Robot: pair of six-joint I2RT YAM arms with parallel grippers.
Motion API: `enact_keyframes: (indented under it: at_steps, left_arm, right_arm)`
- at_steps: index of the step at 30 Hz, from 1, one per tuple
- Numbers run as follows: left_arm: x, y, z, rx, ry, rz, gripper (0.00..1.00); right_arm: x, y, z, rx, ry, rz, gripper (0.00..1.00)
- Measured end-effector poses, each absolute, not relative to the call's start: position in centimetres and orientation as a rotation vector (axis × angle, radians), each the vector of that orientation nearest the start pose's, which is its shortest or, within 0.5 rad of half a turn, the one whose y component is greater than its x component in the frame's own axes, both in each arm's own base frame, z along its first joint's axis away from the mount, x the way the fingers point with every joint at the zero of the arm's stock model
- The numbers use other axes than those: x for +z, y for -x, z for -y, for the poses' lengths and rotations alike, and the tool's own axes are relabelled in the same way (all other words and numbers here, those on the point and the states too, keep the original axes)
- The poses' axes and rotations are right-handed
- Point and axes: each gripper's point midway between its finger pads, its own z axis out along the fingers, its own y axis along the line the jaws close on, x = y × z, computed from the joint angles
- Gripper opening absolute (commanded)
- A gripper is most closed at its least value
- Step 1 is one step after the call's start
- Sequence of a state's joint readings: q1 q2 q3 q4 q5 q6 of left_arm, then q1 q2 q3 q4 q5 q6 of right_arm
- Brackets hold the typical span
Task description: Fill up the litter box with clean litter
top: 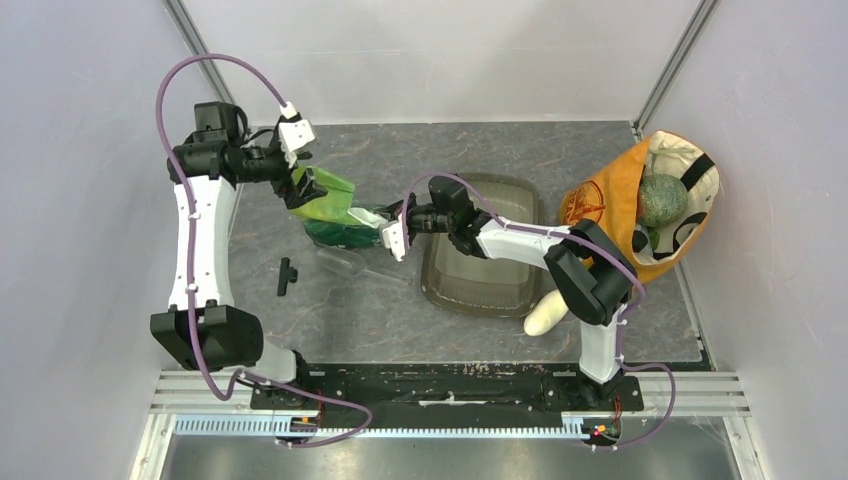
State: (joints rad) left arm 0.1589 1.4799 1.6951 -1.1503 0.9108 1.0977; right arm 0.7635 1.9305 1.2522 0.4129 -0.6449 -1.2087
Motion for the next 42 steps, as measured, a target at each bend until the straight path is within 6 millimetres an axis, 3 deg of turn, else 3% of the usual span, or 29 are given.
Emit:
enact_keyframes:
  at_steps: [7, 16, 19, 24, 28, 30, 31, 32, 33, 39, 42]
  left_arm:
    - [30.0, -35.4, 6.9, -0.314, -1.394, -1.679, 0.90]
    - [26.1, -37.1, 7.5, -0.449, -1.542, -1.802, 0.76]
    - [25.8, -37.1, 7.3, -0.469, -1.571, -1.823, 0.61]
    - [25.5, -36.0, 7.4, -0.485, -1.619, -1.831, 0.53]
    - [24.4, -34.6, 7.4, -0.490, -1.675, -1.857, 0.20]
    - [24.1, -34.2, 7.5, -0.483, -1.710, -1.859, 0.08]
    - [24.1, -34.2, 7.6, -0.480, -1.718, -1.857, 0.02]
    - [24.1, -34.2, 7.7, -0.475, -1.724, -1.853, 0.02]
    - [24.3, -34.2, 7.8, -0.467, -1.722, -1.847, 0.02]
    - [27.3, -33.8, 8.2, -0.287, -1.607, -1.724, 0.02]
    - [28.9, -32.6, 8.5, -0.191, -1.549, -1.617, 0.02]
  right_arm:
    - [17.7, -35.7, -44.6, 0.228, 1.699, -0.522, 0.00]
    - [17.7, -35.7, -44.6, 0.204, 1.698, -0.512, 0.00]
    - [17.7, -35.7, -44.6, 0.200, 1.696, -0.513, 0.00]
    - [17.7, -35.9, -44.5, 0.194, 1.692, -0.525, 0.00]
    - [17.8, -36.3, -44.4, 0.193, 1.674, -0.561, 0.01]
    - [17.8, -36.4, -44.3, 0.197, 1.664, -0.583, 0.24]
    - [17.7, -36.5, -44.3, 0.203, 1.659, -0.598, 0.43]
    - [17.7, -36.6, -44.2, 0.209, 1.653, -0.616, 0.61]
    - [17.7, -36.8, -44.1, 0.209, 1.643, -0.635, 0.70]
    - [19.1, -37.8, -42.6, 0.248, 1.577, -0.795, 0.94]
    - [20.3, -38.2, -41.2, 0.335, 1.527, -0.962, 0.97]
